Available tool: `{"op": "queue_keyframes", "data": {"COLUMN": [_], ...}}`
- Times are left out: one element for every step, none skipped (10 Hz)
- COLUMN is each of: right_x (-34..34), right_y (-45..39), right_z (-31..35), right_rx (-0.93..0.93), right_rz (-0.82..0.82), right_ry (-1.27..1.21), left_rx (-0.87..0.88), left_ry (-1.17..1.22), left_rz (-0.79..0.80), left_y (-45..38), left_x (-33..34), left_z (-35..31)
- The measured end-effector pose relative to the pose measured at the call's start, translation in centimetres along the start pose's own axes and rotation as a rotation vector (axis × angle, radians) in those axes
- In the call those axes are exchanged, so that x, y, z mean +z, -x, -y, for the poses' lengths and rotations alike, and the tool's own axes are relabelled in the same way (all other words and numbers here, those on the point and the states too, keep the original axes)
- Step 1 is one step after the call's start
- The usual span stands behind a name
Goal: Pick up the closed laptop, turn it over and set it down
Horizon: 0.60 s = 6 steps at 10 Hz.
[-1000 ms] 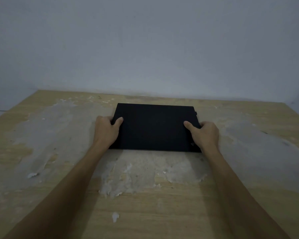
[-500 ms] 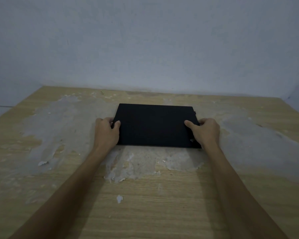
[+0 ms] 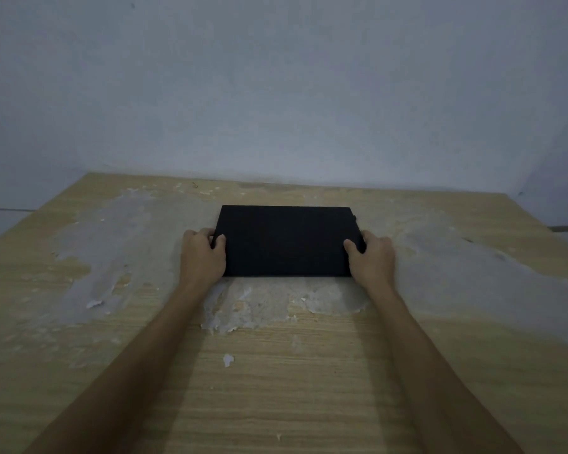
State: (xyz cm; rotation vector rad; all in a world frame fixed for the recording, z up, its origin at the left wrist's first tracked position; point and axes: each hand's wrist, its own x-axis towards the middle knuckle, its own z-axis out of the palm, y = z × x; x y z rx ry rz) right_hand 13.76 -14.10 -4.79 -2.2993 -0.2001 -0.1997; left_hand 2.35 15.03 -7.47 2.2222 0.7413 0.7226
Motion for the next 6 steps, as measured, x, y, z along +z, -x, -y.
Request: {"op": "queue_keyframes", "data": {"right_x": [-0.4, -1.0, -1.4, -2.2, -2.8, -4.0], "right_y": [1.5, 3.1, 4.0, 4.7, 4.4, 2.8], "right_z": [0.2, 0.2, 0.1, 0.6, 0.0, 1.4], "right_rx": [0.004, 0.011, 0.023, 0.039, 0.036, -0.031], "right_rz": [0.014, 0.008, -0.001, -0.005, 0.027, 0.02], "right_ry": [0.058, 0.081, 0.078, 0.06, 0.108, 0.204], "left_rx": [-0.021, -0.014, -0.015, -0.011, 0.042, 0.173], "left_ry": [-0.013, -0.027, -0.027, -0.033, -0.035, -0.041], "left_rz": [0.029, 0.043, 0.044, 0.047, 0.036, 0.049], "left_y": [0.6, 1.9, 3.1, 4.5, 5.7, 5.2], "left_x": [-0.5, -1.5, -2.1, -2.8, -3.7, -5.6], "left_z": [-1.3, -2.5, -2.8, -3.3, -3.0, -5.3]}}
